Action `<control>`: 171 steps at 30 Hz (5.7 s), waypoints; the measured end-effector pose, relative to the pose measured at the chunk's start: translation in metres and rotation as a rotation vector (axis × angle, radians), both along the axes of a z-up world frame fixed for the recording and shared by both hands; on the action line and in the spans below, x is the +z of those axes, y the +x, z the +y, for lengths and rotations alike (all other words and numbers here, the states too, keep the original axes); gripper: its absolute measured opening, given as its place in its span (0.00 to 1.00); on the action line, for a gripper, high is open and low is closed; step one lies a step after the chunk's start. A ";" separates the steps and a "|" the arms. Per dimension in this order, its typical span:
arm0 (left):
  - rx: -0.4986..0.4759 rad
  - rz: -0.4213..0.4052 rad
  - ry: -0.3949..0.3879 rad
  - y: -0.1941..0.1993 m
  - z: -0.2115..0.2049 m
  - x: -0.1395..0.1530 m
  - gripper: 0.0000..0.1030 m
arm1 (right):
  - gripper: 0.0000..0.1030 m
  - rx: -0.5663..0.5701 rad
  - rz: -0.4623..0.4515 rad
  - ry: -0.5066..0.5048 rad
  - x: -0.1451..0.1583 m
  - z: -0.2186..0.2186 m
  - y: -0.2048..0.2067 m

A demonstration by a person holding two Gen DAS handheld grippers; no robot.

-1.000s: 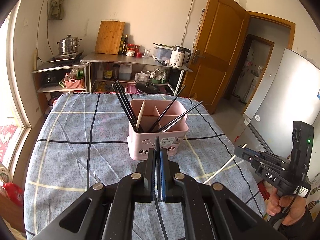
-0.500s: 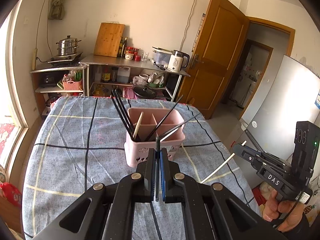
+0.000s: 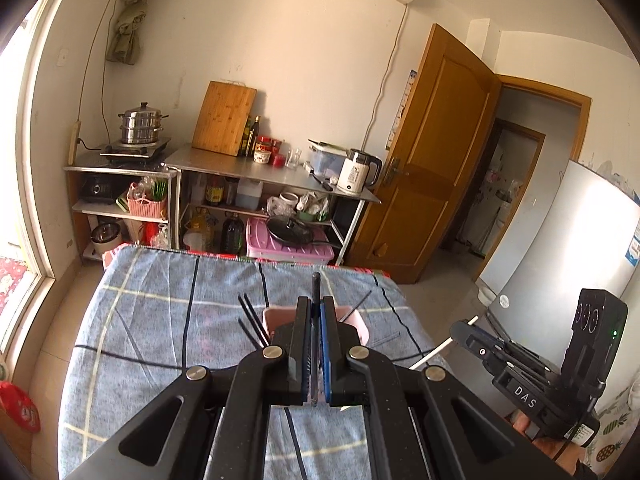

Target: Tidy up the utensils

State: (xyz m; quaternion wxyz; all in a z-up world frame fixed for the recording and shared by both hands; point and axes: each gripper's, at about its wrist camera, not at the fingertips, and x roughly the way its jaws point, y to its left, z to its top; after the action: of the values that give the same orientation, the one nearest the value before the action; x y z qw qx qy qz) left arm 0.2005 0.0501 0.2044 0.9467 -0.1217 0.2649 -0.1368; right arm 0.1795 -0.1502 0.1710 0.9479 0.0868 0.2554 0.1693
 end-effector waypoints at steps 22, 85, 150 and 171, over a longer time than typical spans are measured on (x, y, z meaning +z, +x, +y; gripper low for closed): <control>0.000 0.055 0.014 0.079 -0.002 -0.027 0.04 | 0.05 -0.022 -0.001 -0.006 -0.012 0.026 0.057; 0.021 0.079 0.161 -0.102 -0.041 -0.140 0.30 | 0.26 0.035 0.020 -0.116 -0.069 0.015 -0.097; 0.063 -0.004 0.221 -0.162 -0.057 -0.161 0.30 | 0.27 0.014 0.052 -0.131 -0.099 0.011 -0.145; 0.072 -0.014 0.247 -0.165 -0.061 -0.161 0.30 | 0.27 0.017 0.051 -0.134 -0.099 0.011 -0.145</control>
State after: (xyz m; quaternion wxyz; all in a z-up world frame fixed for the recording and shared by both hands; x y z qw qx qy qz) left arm 0.0355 -0.0113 0.0438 0.9606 -0.0126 0.2687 -0.0701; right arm 0.0344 -0.1389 0.0720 0.9434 0.0252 0.2908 0.1575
